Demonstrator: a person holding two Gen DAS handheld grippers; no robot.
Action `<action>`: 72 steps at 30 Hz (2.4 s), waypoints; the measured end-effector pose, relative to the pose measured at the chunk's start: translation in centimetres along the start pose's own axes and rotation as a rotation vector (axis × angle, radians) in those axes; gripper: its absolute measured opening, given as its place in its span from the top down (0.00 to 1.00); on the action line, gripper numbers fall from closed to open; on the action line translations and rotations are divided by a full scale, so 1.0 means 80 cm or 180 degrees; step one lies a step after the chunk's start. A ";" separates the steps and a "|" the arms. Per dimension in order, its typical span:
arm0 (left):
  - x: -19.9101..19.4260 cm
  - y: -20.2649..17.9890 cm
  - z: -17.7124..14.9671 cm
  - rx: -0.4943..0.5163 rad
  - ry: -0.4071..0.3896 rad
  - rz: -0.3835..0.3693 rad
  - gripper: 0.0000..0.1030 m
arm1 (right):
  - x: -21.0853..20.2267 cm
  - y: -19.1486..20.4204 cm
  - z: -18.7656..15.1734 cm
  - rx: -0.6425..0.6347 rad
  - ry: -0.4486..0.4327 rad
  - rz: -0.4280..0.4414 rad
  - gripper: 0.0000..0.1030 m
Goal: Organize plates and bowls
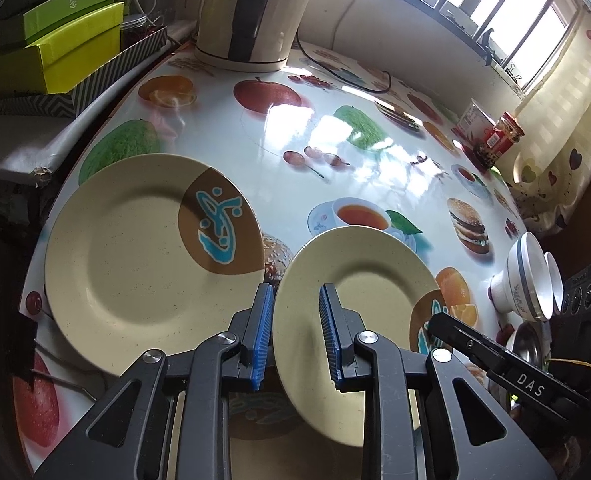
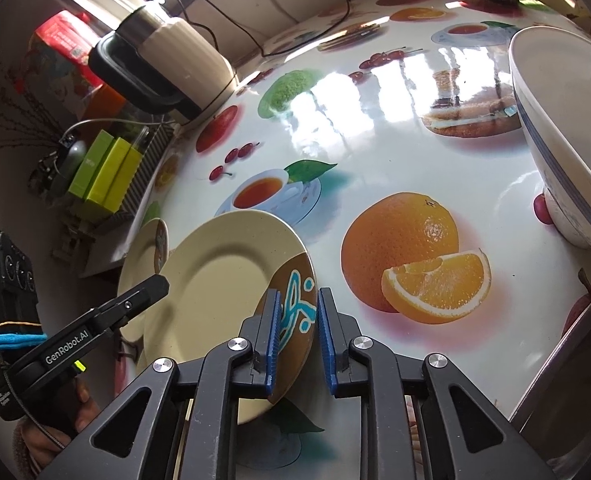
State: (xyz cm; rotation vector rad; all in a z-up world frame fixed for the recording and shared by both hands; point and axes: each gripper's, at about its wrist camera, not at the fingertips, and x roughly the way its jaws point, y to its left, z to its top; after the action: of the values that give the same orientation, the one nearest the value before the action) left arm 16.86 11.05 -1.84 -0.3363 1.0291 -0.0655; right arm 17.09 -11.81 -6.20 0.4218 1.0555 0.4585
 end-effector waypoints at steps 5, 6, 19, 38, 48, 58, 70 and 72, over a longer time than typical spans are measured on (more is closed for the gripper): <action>-0.013 0.003 -0.003 -0.0053 -0.0063 -0.0029 0.76 | -0.009 0.008 -0.001 -0.0049 -0.0049 0.0019 0.82; -0.016 0.004 -0.005 -0.0058 -0.0074 -0.0032 0.76 | -0.011 0.010 -0.001 -0.0056 -0.0058 0.0028 0.82; -0.049 0.028 -0.039 -0.0190 -0.0155 0.0040 0.76 | -0.022 0.038 -0.023 -0.0237 -0.0017 0.0117 0.82; -0.078 0.067 -0.096 -0.0415 -0.0198 0.0194 0.76 | -0.010 0.072 -0.067 -0.0494 0.0203 0.0209 0.82; -0.079 0.078 -0.112 -0.0505 -0.0165 0.0210 0.76 | -0.003 0.080 -0.078 -0.0567 0.0282 0.0177 0.82; -0.077 0.080 -0.116 -0.0517 -0.0137 0.0220 0.76 | -0.002 0.088 -0.082 -0.0669 0.0261 0.0110 0.82; -0.078 0.083 -0.119 -0.0545 -0.0139 0.0208 0.76 | -0.002 0.094 -0.087 -0.0820 0.0210 -0.0004 0.81; -0.078 0.083 -0.118 -0.0547 -0.0138 0.0207 0.76 | -0.001 0.095 -0.086 -0.0827 0.0207 -0.0013 0.81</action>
State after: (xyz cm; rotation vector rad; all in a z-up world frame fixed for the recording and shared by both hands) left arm 4.90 16.33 -3.16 -0.4581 1.0042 0.0891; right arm 9.66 -4.80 -5.02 0.1750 1.0431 0.6006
